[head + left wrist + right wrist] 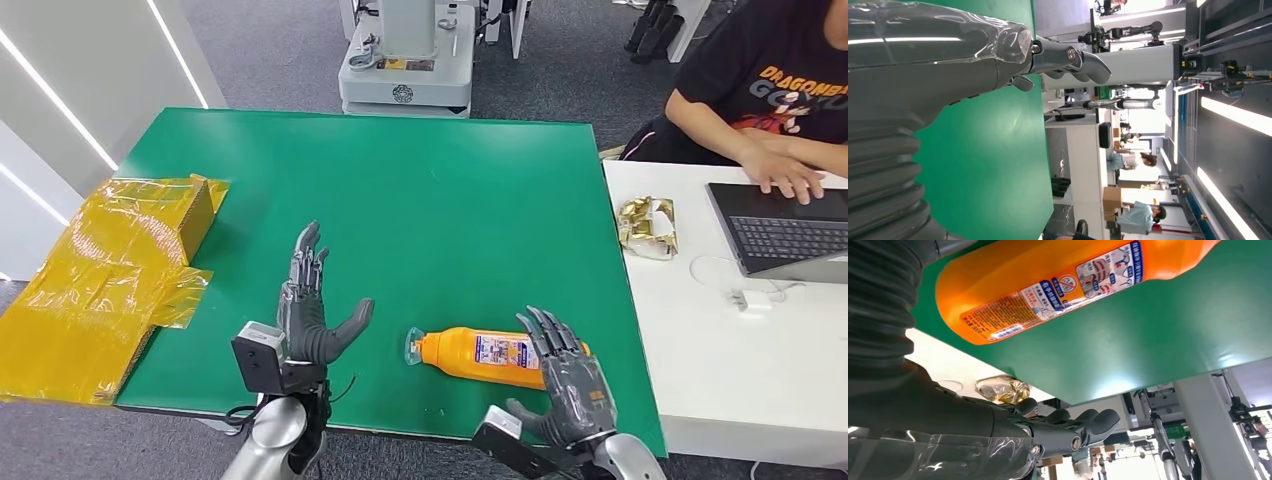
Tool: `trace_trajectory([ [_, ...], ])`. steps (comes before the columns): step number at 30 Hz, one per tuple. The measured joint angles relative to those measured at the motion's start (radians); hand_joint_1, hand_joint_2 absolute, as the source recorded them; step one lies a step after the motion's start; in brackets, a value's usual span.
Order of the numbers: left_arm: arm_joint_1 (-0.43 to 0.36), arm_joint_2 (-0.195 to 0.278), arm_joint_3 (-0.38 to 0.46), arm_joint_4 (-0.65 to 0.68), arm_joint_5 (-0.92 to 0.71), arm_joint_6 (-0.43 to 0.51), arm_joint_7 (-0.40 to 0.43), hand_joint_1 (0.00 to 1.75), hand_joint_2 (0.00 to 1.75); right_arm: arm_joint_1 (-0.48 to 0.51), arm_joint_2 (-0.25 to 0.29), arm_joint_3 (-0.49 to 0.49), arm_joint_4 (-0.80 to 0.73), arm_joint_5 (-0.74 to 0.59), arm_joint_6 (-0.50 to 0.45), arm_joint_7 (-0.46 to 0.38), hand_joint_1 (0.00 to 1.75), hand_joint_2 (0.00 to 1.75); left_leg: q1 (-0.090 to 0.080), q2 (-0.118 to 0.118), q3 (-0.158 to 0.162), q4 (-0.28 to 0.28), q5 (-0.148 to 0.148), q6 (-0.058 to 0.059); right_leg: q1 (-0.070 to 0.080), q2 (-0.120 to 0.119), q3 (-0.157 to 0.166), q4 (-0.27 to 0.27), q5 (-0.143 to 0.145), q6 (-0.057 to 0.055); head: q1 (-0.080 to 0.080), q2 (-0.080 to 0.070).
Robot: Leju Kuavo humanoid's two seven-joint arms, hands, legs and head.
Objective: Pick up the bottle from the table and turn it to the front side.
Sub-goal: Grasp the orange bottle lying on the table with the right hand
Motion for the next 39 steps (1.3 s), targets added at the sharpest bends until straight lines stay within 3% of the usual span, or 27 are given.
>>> trace_trajectory([
  [4, 0.0, 0.0, 0.008, 0.0, -0.003, -0.013, 0.0, 0.0, 1.75, -0.051, -0.027, 0.007, 0.047, -0.003, 0.033, -0.01, 0.0, 1.75, 0.0, 0.0, 0.0, 0.0, 0.0, 0.0, 0.0, 0.0, 0.0, 0.0, 0.0, 0.0, 0.0, 0.0],
  [9, 0.0, 0.0, 0.022, 0.0, -0.01, -0.029, 0.001, 0.0, 1.75, -0.191, -0.054, 0.053, 0.191, -0.04, 0.071, -0.073, 0.0, 1.75, 0.0, 0.001, 0.0, 0.0, 0.001, 0.001, 0.0, 0.001, 0.0, 0.0, 0.001, 0.001, 0.0, 0.0],
  [19, 0.0, -0.002, 0.039, 0.0, -0.028, -0.032, 0.001, 0.0, 1.75, -0.451, -0.037, 0.204, 0.478, -0.106, 0.095, -0.16, 0.0, 1.75, 0.0, 0.0, 0.0, 0.001, 0.001, 0.0, 0.0, 0.0, 0.0, 0.0, 0.002, 0.001, 0.0, 0.0],
  [29, 0.018, -0.002, 0.04, -0.009, -0.038, -0.022, 0.01, 0.0, 1.75, -0.548, 0.015, 0.304, 0.675, -0.124, 0.118, -0.177, 0.0, 1.75, 0.0, -0.001, -0.001, 0.001, 0.001, 0.0, 0.0, -0.001, 0.0, 0.0, 0.001, 0.001, 0.0, 0.0],
  [39, 0.03, -0.002, 0.041, -0.024, -0.04, -0.008, 0.022, 0.0, 1.75, -0.609, 0.043, 0.34, 0.784, -0.142, 0.123, -0.169, 0.0, 1.75, 0.0, -0.001, 0.0, 0.001, 0.001, 0.0, 0.0, -0.001, 0.0, 0.0, 0.001, 0.001, 0.0, 0.0],
])
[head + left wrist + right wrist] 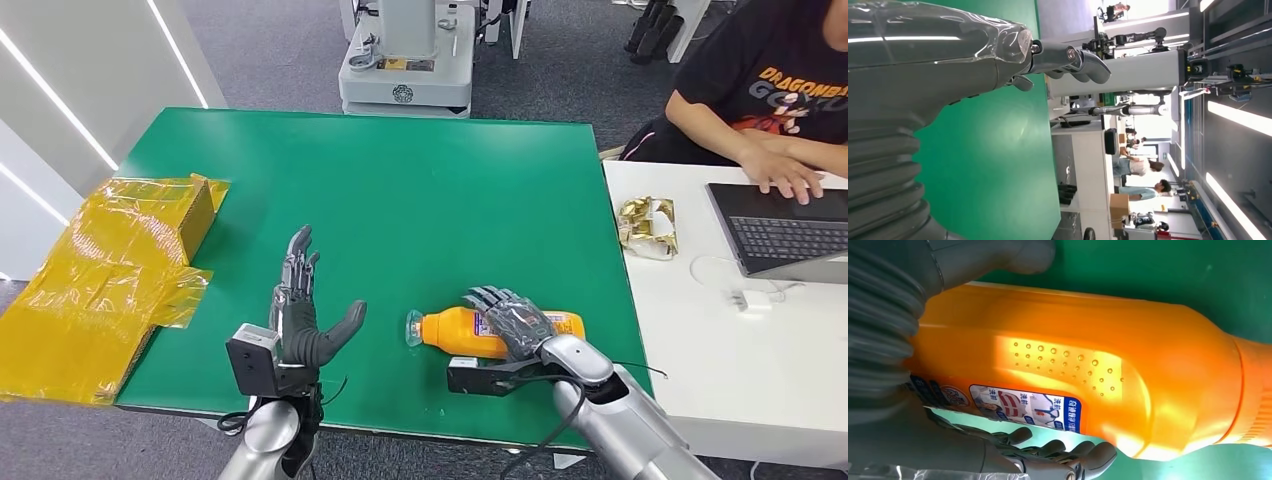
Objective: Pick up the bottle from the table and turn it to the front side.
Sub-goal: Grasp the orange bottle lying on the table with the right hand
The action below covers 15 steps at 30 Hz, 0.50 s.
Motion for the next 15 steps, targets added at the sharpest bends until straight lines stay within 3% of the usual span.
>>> trace_trajectory([
  [15, 0.03, -0.006, 0.024, -0.035, -0.004, 0.012, 0.018, 0.0, 1.75, 0.007, -0.034, -0.004, -0.027, 0.067, -0.045, 0.174, 0.0, 1.75, 0.0, 0.0, 0.0, 0.001, 0.0, 0.001, 0.0, 0.0, 0.001, 0.0, 0.001, 0.001, 0.0, 0.0],
])
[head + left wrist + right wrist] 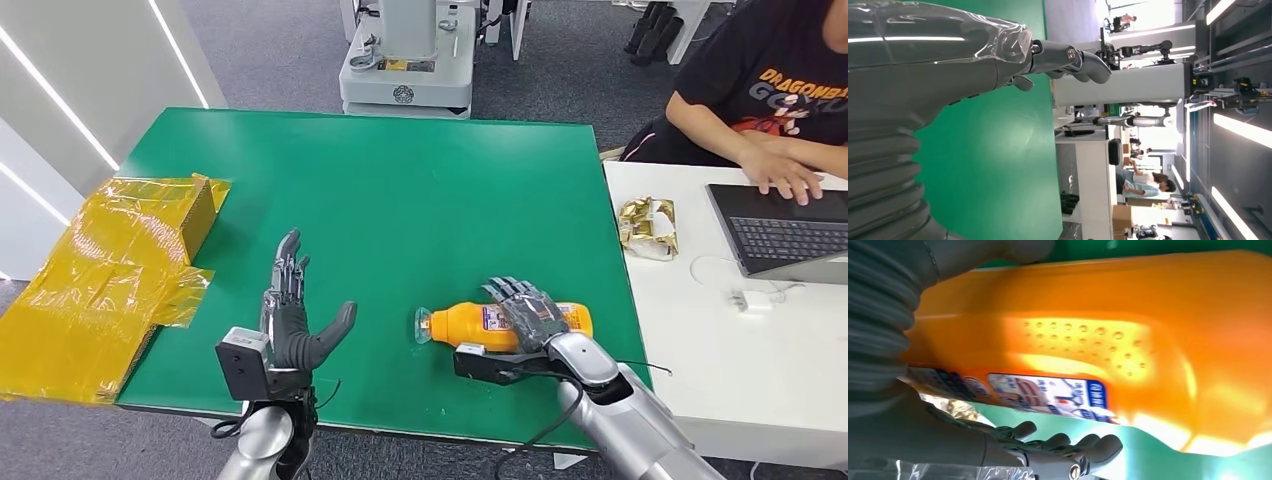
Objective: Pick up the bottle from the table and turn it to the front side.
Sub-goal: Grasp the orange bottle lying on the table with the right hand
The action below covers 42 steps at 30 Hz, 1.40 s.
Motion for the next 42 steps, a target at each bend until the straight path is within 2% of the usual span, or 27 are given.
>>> trace_trajectory([
  [10, 0.01, -0.003, 0.012, -0.009, -0.004, -0.001, 0.001, 0.0, 1.75, 0.064, -0.033, -0.04, -0.097, 0.04, -0.05, 0.028, 0.0, 1.75, 0.0, 0.0, 0.0, 0.0, -0.001, 0.001, 0.0, 0.0, -0.001, 0.0, 0.0, 0.0, 0.0, 0.0],
  [17, 0.025, -0.003, 0.024, -0.031, -0.016, -0.01, 0.006, 0.0, 1.75, 0.163, -0.077, -0.095, -0.232, 0.056, -0.01, 0.063, 0.0, 1.75, 0.0, 0.0, -0.001, 0.0, -0.001, 0.001, 0.0, 0.0, -0.001, 0.0, -0.001, 0.0, 0.0, 0.0],
  [25, 0.038, -0.005, 0.026, -0.043, -0.019, -0.018, 0.011, 0.0, 1.75, 0.24, -0.113, -0.161, -0.305, 0.061, -0.001, 0.074, 0.0, 1.75, 0.0, 0.0, -0.001, 0.0, -0.001, 0.001, 0.0, 0.0, -0.001, 0.0, 0.0, 0.001, 0.0, 0.0],
  [34, 0.046, -0.006, 0.031, -0.044, -0.024, -0.026, 0.011, 0.0, 1.75, 0.359, -0.155, -0.266, -0.409, 0.044, 0.061, 0.084, 0.0, 1.75, 0.0, -0.001, -0.001, 0.0, -0.002, 0.002, 0.0, -0.001, -0.001, -0.001, -0.001, 0.001, 0.0, 0.0],
  [42, 0.048, -0.002, 0.031, -0.044, -0.021, -0.025, 0.006, 0.0, 1.75, 0.371, -0.174, -0.338, -0.399, 0.016, 0.079, 0.066, 0.0, 1.75, 0.0, 0.0, -0.001, 0.0, -0.002, 0.002, 0.0, -0.001, 0.0, -0.002, 0.0, 0.002, 0.0, 0.0],
])
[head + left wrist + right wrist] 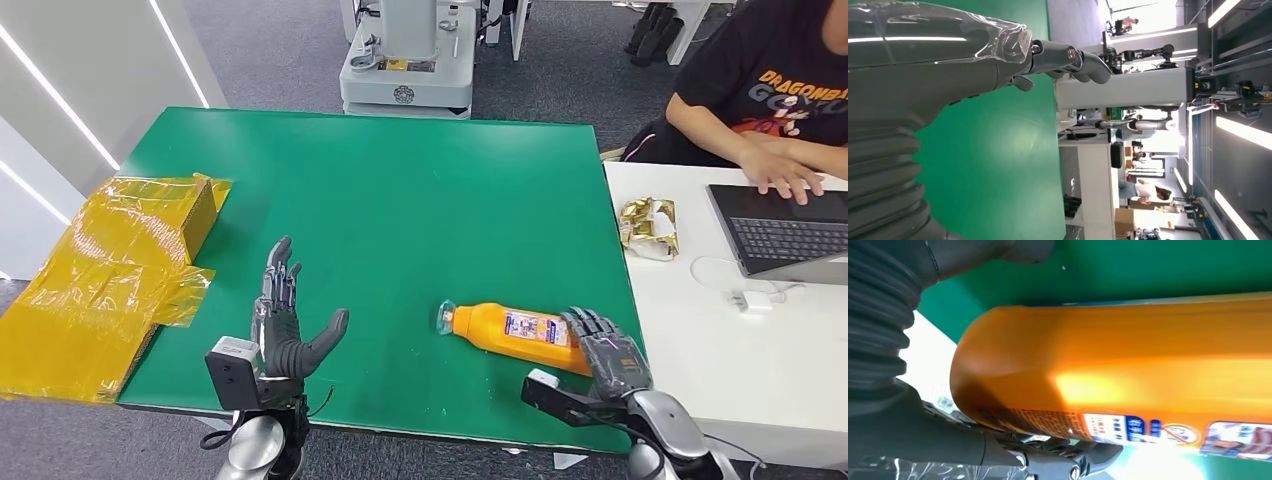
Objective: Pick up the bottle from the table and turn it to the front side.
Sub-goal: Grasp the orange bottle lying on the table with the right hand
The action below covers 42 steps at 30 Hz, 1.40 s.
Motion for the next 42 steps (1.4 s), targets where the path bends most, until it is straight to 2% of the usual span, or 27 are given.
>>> trace_trajectory([
  [10, 0.001, 0.002, 0.0, 0.0, 0.011, 0.003, -0.004, 0.0, 1.75, -0.036, 0.0, -0.01, 0.062, 0.002, 0.017, -0.014, 0.0, 1.75, 0.0, 0.0, 0.003, 0.0, 0.0, 0.001, 0.0, 0.0, 0.003, 0.0, 0.0, 0.0, 0.0, 0.0],
  [21, 0.007, 0.0, 0.0, 0.0, 0.012, 0.008, -0.005, 0.0, 1.75, -0.074, 0.022, -0.004, 0.111, 0.003, -0.007, -0.016, 0.0, 1.75, 0.0, 0.001, 0.003, 0.0, 0.001, 0.002, 0.0, 0.001, 0.004, -0.001, 0.003, 0.003, 0.0, 0.0],
  [32, 0.007, -0.001, 0.0, 0.0, 0.007, -0.001, -0.003, 0.0, 1.75, -0.141, 0.073, 0.007, 0.221, -0.024, -0.101, -0.071, 0.0, 1.75, 0.0, 0.001, 0.003, 0.0, 0.002, 0.002, 0.0, 0.002, 0.004, -0.001, 0.003, 0.003, 0.0, 0.0],
  [42, 0.015, -0.008, 0.0, 0.0, -0.011, -0.014, -0.003, 0.0, 1.75, -0.127, 0.113, 0.014, 0.219, -0.067, -0.165, -0.087, 0.0, 1.75, 0.0, 0.001, 0.0, 0.0, 0.002, 0.002, 0.0, 0.002, 0.001, -0.001, 0.003, 0.003, 0.0, 0.0],
])
